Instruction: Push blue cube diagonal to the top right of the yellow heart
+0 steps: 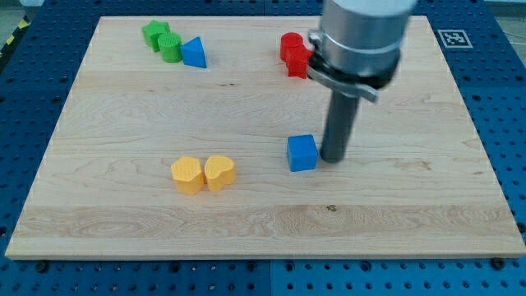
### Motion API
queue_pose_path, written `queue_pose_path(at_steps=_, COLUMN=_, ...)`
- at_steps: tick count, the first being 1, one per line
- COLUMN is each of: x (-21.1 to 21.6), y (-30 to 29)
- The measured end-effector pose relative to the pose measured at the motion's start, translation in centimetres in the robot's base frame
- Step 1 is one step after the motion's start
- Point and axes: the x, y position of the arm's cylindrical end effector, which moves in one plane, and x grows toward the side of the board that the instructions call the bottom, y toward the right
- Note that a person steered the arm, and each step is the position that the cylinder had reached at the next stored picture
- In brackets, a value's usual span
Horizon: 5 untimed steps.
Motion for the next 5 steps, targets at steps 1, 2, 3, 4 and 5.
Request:
queue_pose_path(at_steps=1, x=4.1, y=1.3)
queue_pose_path(at_steps=2, x=4.8, y=-1.8)
queue_pose_path(at_steps=3, x=3.2, y=-2.1)
queue_pose_path(at_steps=4, x=1.5, y=-2.7)
queue_pose_path(at_steps=5, x=0.8, y=-2.8)
